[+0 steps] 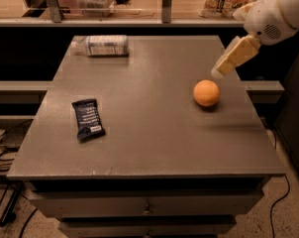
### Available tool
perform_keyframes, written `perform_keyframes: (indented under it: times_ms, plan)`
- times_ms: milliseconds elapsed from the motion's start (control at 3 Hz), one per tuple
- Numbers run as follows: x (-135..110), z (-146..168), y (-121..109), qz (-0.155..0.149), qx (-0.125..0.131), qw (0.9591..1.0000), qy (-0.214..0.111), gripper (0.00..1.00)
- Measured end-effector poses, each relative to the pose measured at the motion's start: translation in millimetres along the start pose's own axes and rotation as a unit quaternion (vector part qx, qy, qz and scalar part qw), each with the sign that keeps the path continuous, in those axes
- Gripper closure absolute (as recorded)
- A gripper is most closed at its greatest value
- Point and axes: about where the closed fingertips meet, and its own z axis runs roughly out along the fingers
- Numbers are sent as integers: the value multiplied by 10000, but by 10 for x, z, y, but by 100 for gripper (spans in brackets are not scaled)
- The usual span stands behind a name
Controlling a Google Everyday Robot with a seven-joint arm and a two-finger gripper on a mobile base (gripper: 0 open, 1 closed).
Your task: Pick blue plastic bottle
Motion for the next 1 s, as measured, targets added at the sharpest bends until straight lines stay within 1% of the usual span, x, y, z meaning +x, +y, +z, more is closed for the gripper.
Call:
perform_keyframes:
  times_ms: [333, 1000]
  plan:
    - [-49, 380, -203, 182, 151, 9994, 268, 0]
    - [-193, 1023, -355, 415, 98, 9974, 588, 0]
